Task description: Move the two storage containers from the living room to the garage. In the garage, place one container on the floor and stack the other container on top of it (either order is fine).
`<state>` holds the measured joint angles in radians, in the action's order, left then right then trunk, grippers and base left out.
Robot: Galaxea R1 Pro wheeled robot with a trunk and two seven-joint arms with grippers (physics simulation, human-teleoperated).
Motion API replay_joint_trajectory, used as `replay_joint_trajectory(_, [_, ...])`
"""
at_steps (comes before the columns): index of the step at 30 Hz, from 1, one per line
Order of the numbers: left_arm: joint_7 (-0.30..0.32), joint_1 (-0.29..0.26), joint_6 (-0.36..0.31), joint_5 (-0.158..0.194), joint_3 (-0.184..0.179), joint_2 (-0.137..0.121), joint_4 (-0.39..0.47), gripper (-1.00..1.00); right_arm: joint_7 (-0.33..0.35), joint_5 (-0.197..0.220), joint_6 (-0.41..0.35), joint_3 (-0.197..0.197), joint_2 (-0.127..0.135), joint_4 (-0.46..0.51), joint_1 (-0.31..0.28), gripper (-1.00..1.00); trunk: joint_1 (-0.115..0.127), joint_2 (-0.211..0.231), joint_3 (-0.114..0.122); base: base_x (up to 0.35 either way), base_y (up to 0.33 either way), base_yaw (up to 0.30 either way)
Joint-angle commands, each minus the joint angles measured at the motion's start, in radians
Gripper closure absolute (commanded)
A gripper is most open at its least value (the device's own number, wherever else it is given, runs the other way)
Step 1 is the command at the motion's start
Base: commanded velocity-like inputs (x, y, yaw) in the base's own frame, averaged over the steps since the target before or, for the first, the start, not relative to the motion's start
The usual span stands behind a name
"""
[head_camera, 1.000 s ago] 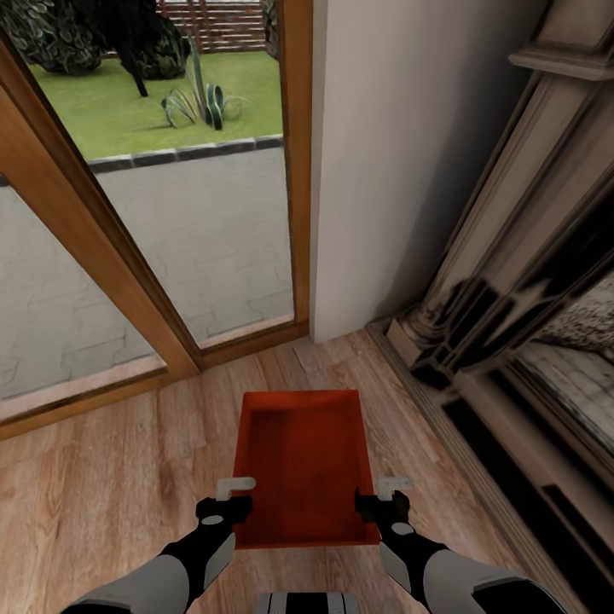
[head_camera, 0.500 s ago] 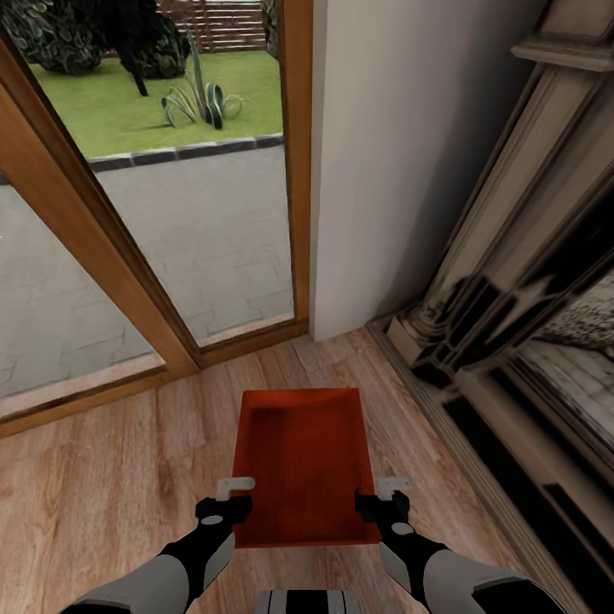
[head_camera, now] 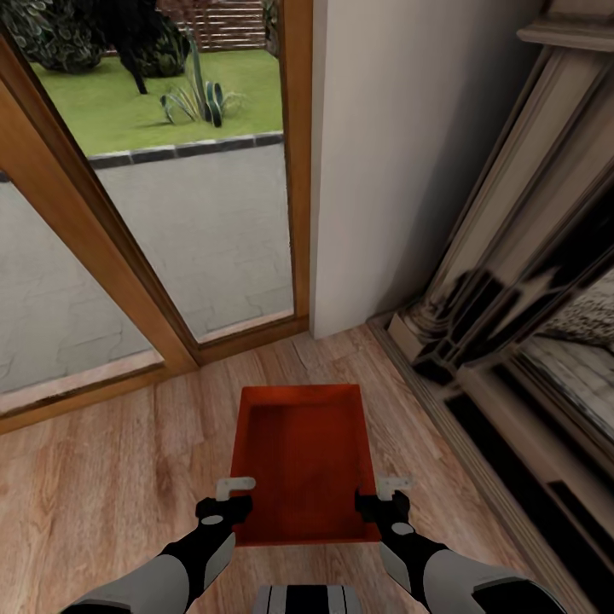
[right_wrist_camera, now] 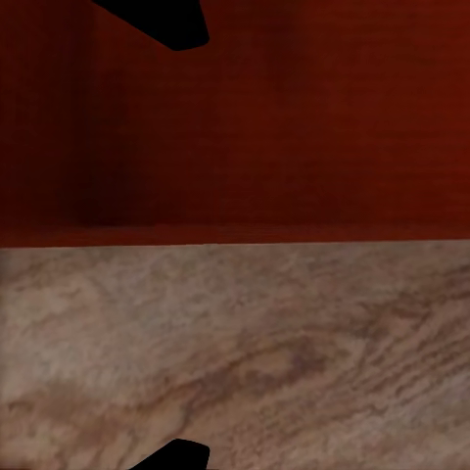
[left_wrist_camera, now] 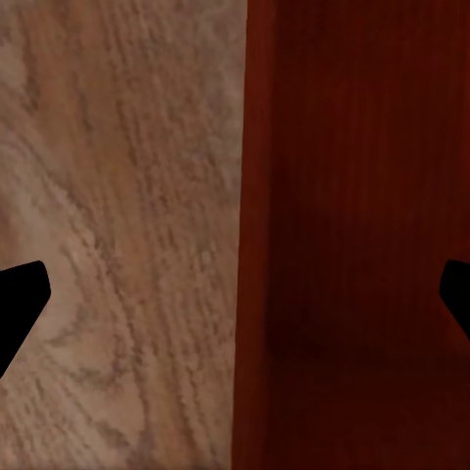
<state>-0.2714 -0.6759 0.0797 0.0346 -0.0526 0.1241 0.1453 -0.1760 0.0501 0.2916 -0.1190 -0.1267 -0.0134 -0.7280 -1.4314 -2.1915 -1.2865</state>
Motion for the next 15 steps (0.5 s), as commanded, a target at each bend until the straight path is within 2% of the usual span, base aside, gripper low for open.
replay_joint_trajectory(1, [-0.005, -0.001, 0.003, 0.004, -0.006, 0.0, -0.001, -1.0, -0.004, 0.005, 0.003, -0.008, 0.0, -0.002, -0.001, -1.0, -0.004, -0.007, -0.004, 0.0, 0.0, 0.0])
replay_joint_trajectory(5, [-0.004, -0.001, 0.003, 0.004, -0.006, 0.0, -0.001, -1.0, -0.004, 0.005, 0.003, -0.008, -0.001, -0.002, -0.001, -1.0, -0.019, -0.035, -0.016, 0.0, 0.0, 0.0])
replay_joint_trajectory(15, [-0.005, -0.001, 0.004, 0.004, -0.004, -0.001, -0.001, -1.0, -0.004, 0.005, 0.003, -0.008, -0.001, -0.002, -0.001, -1.0, -0.019, -0.035, -0.016, 0.0, 0.0, 0.0])
